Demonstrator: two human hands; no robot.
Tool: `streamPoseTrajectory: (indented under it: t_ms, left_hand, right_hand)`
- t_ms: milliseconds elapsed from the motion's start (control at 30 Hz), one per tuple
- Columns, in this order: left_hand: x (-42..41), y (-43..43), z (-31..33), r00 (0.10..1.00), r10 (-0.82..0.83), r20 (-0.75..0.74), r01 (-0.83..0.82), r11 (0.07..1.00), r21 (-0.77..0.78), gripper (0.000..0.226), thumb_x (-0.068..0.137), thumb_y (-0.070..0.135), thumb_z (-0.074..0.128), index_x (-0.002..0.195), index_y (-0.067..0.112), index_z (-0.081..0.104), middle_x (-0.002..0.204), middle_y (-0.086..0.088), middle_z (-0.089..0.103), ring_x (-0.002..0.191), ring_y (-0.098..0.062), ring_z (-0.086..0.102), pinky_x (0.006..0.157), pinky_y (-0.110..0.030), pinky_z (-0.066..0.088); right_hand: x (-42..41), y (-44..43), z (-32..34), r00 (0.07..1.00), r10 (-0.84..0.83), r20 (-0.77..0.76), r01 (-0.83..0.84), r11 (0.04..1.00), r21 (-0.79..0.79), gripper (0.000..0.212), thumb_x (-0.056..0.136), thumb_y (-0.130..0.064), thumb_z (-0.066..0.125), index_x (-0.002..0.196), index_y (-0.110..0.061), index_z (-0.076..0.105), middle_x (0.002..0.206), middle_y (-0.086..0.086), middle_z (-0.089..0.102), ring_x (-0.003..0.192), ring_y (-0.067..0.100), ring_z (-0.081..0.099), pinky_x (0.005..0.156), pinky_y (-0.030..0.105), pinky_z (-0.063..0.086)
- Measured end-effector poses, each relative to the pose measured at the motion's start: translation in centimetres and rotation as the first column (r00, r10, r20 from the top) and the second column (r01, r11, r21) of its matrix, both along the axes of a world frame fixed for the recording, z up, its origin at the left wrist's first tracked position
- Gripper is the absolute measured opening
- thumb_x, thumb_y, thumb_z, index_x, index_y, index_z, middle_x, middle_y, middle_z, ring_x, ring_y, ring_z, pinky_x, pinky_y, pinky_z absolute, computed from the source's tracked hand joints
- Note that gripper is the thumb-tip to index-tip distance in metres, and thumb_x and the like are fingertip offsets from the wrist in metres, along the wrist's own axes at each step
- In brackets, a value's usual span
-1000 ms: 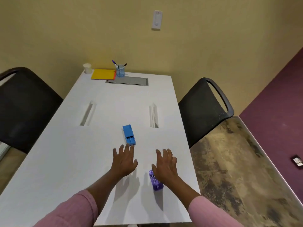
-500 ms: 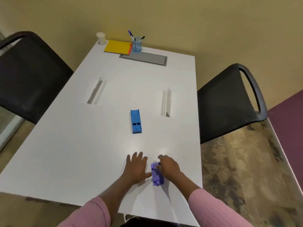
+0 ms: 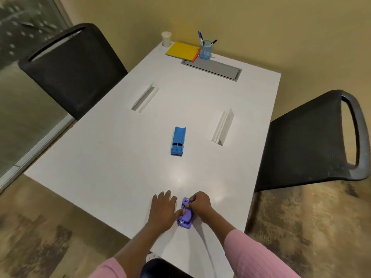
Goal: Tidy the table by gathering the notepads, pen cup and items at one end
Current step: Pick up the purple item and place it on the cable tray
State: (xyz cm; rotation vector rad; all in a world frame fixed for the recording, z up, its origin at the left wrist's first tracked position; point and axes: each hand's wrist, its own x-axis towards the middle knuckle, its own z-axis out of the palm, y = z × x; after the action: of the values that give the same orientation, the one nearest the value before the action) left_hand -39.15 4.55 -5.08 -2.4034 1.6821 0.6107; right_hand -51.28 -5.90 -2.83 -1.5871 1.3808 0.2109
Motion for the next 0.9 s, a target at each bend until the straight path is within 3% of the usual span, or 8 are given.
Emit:
streamPoseTrajectory:
  t_ms: [200,300,367,433,500,567,733,900]
  left_hand:
    - [-3.7,1.2,1.6,0.968,0.25,-0.005,-0.25,0.968,0.032,0.056,0.098,0.055,0.023,0.14,0.021,0.04,0.157,-0.015,0.023,0.144,-0.033,0.019,0.117,-0.043,0.016]
    - [-5.3,0.8,3.2,0.938,0.343,-0.043,-0.34,0.938,0.07,0.056,0.099,0.053,0.02,0.139,0.019,0.04,0.15,-0.016,0.035,0.139,-0.034,0.027,0.114,-0.043,0.024]
    - [-6.4,0.2,4.7,0.852,0.469,-0.234,-0.472,0.88,0.046,0.057,0.098,0.056,0.025,0.13,0.014,0.047,0.131,-0.016,0.053,0.123,-0.033,0.045,0.102,-0.042,0.038]
    - [-7.7,-0.5,6.2,0.69,0.536,-0.486,-0.586,0.808,0.06,0.055,0.095,0.06,0.031,0.113,0.013,0.053,0.108,-0.011,0.064,0.1,-0.028,0.058,0.087,-0.039,0.047]
    - [-9.0,-1.0,7.6,0.535,0.528,-0.659,-0.663,0.747,0.06,0.05,0.094,0.059,0.038,0.099,0.013,0.056,0.095,-0.007,0.067,0.085,-0.025,0.064,0.077,-0.037,0.054]
    - [-10.3,-1.4,8.8,0.453,0.483,-0.749,-0.697,0.716,0.039,0.041,0.093,0.054,0.047,0.093,0.014,0.059,0.092,-0.006,0.069,0.075,-0.023,0.068,0.065,-0.029,0.055]
    - [-13.5,-1.8,11.7,0.428,0.382,-0.819,-0.683,0.731,-0.016,0.027,0.089,0.037,0.063,0.099,0.012,0.061,0.091,-0.011,0.071,0.075,-0.025,0.07,0.068,-0.035,0.057]
    - [-17.8,-0.9,14.9,0.348,0.265,-0.9,-0.689,0.722,-0.054,0.016,0.09,0.026,0.065,0.095,0.01,0.064,0.093,-0.014,0.07,0.078,-0.026,0.07,0.059,-0.026,0.056]
  right_hand:
    - [-3.0,0.4,1.1,0.965,-0.19,0.179,0.182,0.982,0.058,0.022,0.075,-0.005,0.07,0.062,-0.008,0.052,0.07,0.012,0.047,0.069,0.02,0.044,0.063,0.033,0.039]
    - [-4.3,0.0,2.3,0.904,-0.34,0.26,0.321,0.94,0.113,0.014,0.079,-0.007,0.072,0.087,0.002,0.065,0.092,0.017,0.065,0.081,0.028,0.062,0.077,0.039,0.054]
    - [-5.3,-0.2,3.6,0.844,-0.44,0.306,0.402,0.897,0.18,0.021,0.08,-0.006,0.073,0.097,-0.001,0.062,0.103,0.019,0.066,0.092,0.032,0.068,0.081,0.041,0.058]
    - [-6.4,-0.4,5.1,0.799,-0.493,0.344,0.445,0.87,0.211,0.024,0.08,-0.005,0.073,0.1,-0.002,0.059,0.104,0.02,0.066,0.092,0.033,0.069,0.08,0.043,0.059]
    - [-7.5,-0.6,6.3,0.758,-0.527,0.384,0.478,0.85,0.223,0.025,0.08,-0.003,0.073,0.1,-0.002,0.058,0.104,0.022,0.067,0.092,0.034,0.07,0.08,0.044,0.059]
    - [-8.9,-0.5,7.5,0.712,-0.561,0.424,0.511,0.827,0.236,0.022,0.081,-0.002,0.072,0.098,-0.004,0.057,0.103,0.022,0.067,0.091,0.034,0.07,0.08,0.044,0.06]
    - [-12.9,0.5,10.3,0.655,-0.58,0.485,0.555,0.804,0.213,0.024,0.085,-0.008,0.07,0.105,-0.004,0.058,0.102,0.018,0.068,0.088,0.03,0.069,0.073,0.036,0.059]
    - [-17.8,2.4,12.9,0.649,-0.548,0.528,0.591,0.8,0.104,0.04,0.085,-0.015,0.07,0.12,-0.014,0.05,0.109,0.015,0.063,0.092,0.027,0.067,0.061,0.025,0.05]
